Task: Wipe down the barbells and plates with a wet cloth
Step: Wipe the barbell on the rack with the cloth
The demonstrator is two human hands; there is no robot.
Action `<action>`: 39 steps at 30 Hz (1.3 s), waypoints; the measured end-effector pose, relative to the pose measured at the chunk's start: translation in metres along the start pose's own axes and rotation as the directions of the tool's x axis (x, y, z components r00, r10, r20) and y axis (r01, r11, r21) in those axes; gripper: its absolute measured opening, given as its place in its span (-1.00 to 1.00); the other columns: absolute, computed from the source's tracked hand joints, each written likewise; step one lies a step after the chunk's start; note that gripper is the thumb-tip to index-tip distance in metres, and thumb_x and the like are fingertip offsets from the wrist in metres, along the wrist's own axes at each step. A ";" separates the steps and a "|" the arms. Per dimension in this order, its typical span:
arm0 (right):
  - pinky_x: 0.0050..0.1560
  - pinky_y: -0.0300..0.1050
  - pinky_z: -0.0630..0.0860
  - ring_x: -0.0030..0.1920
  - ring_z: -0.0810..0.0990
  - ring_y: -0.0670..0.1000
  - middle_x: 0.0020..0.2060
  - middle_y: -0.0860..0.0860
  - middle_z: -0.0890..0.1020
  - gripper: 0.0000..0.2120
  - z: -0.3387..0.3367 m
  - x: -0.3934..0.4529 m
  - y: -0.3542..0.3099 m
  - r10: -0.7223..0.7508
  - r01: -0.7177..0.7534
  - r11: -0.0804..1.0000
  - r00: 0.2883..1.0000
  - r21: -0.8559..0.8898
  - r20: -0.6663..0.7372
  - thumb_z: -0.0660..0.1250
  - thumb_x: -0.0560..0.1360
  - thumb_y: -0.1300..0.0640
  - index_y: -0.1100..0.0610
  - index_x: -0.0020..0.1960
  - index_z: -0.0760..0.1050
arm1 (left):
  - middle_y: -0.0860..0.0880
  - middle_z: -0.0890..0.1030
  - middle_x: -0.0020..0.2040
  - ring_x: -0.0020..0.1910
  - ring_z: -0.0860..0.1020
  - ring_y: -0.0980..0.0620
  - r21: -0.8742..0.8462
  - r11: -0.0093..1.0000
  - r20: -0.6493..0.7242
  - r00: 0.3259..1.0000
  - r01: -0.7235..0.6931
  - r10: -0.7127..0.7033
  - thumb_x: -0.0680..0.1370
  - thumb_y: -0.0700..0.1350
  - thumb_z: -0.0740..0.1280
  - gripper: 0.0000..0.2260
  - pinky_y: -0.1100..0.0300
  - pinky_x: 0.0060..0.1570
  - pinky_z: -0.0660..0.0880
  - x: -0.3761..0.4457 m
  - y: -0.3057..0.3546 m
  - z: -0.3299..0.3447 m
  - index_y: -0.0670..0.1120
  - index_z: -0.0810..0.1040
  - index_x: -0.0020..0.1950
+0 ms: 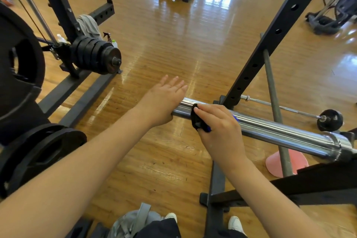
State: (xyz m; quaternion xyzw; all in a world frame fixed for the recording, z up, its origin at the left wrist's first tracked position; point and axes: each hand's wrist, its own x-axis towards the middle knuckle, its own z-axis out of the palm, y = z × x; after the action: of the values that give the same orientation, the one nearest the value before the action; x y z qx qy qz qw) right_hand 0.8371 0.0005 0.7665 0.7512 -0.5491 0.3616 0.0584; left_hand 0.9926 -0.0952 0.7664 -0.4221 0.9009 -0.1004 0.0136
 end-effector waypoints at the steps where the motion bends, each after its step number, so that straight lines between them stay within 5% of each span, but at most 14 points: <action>1: 0.11 -0.22 0.43 -0.02 0.62 0.11 -0.05 0.13 0.68 -0.64 0.000 0.003 -0.002 -0.012 0.012 1.000 1.000 0.010 0.005 0.54 0.23 0.40 0.29 0.02 0.63 | -0.07 -0.02 0.57 0.54 -0.07 -0.04 0.003 1.000 0.028 1.000 0.004 -0.004 0.49 -0.10 0.37 -0.20 -0.04 0.45 -0.20 -0.001 -0.001 -0.002 -0.14 -0.09 0.55; 3: 0.07 -0.13 0.50 -0.02 0.63 0.13 -0.05 0.14 0.68 -0.64 0.004 0.010 -0.009 -0.050 0.049 0.998 0.999 0.025 0.013 0.53 0.23 0.42 0.29 0.01 0.63 | -0.10 0.08 0.55 0.53 0.01 -0.08 -0.041 0.999 -0.106 0.994 0.029 -0.033 0.43 -0.06 0.44 -0.15 -0.14 0.44 -0.14 -0.010 0.000 0.004 -0.15 -0.01 0.55; 6: -0.01 -0.04 0.57 -0.08 0.64 0.14 -0.12 0.13 0.68 -0.70 0.021 0.026 -0.022 -0.131 0.130 0.989 0.991 0.067 0.012 0.49 0.20 0.45 0.30 -0.07 0.64 | -0.20 0.24 0.49 0.48 0.16 -0.14 -0.299 0.931 -0.319 0.897 0.210 -0.305 0.36 0.02 0.41 -0.18 -0.18 0.41 0.02 -0.032 0.001 0.025 -0.21 0.11 0.50; 10: -0.06 0.05 0.58 -0.07 0.63 0.16 -0.12 0.12 0.67 -0.79 0.051 0.038 -0.031 -0.242 0.237 0.969 0.967 0.069 0.076 0.32 0.31 0.40 0.31 -0.09 0.64 | -0.23 0.17 0.51 0.49 0.09 -0.13 -0.357 0.856 -0.255 0.843 0.374 -0.475 0.40 0.10 0.24 -0.20 -0.15 0.41 0.01 -0.045 0.005 0.036 -0.30 0.08 0.50; 12: -0.05 0.06 0.57 -0.06 0.62 0.15 -0.08 0.12 0.67 -0.76 0.052 0.032 -0.025 -0.213 0.207 0.976 0.973 0.074 0.087 0.40 0.29 0.41 0.31 -0.04 0.64 | -0.23 0.17 0.51 0.50 0.11 -0.14 -0.288 0.872 -0.222 0.858 0.396 -0.463 0.38 0.12 0.38 -0.12 -0.15 0.41 0.06 -0.046 0.006 0.039 -0.29 0.05 0.51; 16: 0.00 -0.04 0.57 -0.07 0.62 0.13 -0.07 0.12 0.67 -0.67 0.033 0.016 -0.016 -0.115 0.114 0.992 0.993 0.050 0.003 0.53 0.23 0.42 0.31 -0.02 0.63 | -0.16 -0.03 0.55 0.52 -0.12 -0.06 -0.313 0.871 -0.156 0.885 0.378 -0.439 0.39 0.19 0.42 0.00 -0.05 0.45 -0.16 -0.051 0.003 0.043 -0.19 -0.20 0.49; 22: -0.02 0.02 0.57 -0.04 0.63 0.14 -0.07 0.13 0.66 -0.75 0.052 0.035 -0.029 -0.229 0.228 0.973 0.971 0.033 0.065 0.48 0.28 0.42 0.30 -0.05 0.64 | -0.24 0.19 0.50 0.48 0.16 -0.16 -0.250 0.902 -0.230 0.884 0.351 -0.408 0.34 0.17 0.34 -0.09 -0.14 0.40 0.08 -0.049 -0.001 0.049 -0.30 0.07 0.50; 27: 0.03 0.03 0.56 0.02 0.60 0.13 0.00 0.12 0.66 -0.76 0.036 0.015 -0.002 -0.200 0.199 0.980 0.979 0.029 0.043 0.33 0.42 0.23 0.29 0.05 0.62 | -0.25 0.16 0.50 0.48 0.08 -0.13 -0.197 0.916 -0.238 0.889 0.349 -0.390 0.32 0.18 0.44 -0.01 -0.11 0.41 0.02 -0.051 -0.006 0.053 -0.31 0.03 0.50; 34: -0.02 -0.01 0.56 -0.05 0.62 0.12 -0.07 0.12 0.67 -0.74 0.053 0.033 -0.017 -0.293 0.290 0.955 0.955 0.056 0.055 0.50 0.30 0.40 0.30 -0.02 0.63 | -0.26 0.19 0.49 0.47 0.18 -0.19 -0.187 0.910 -0.264 0.873 0.370 -0.409 0.31 0.14 0.48 -0.01 -0.13 0.41 0.08 -0.046 -0.004 0.055 -0.25 -0.01 0.49; 39: 0.05 0.03 0.55 0.03 0.60 0.11 0.00 0.13 0.66 -0.79 0.036 0.008 0.012 -0.277 0.276 0.960 0.961 0.045 0.013 0.33 0.46 0.24 0.28 0.04 0.63 | -0.27 0.14 0.50 0.48 0.12 -0.20 -0.150 0.936 -0.345 0.870 0.319 -0.351 0.38 0.14 0.36 -0.10 -0.15 0.43 0.01 -0.043 -0.003 0.046 -0.27 -0.02 0.50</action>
State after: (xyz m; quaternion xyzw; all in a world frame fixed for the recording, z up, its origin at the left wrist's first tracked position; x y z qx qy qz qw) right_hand 0.8449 -0.0276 0.7413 0.8250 -0.4315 0.3546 0.0868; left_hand 1.0277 -0.0720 0.7193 -0.5458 0.8041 -0.1383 -0.1908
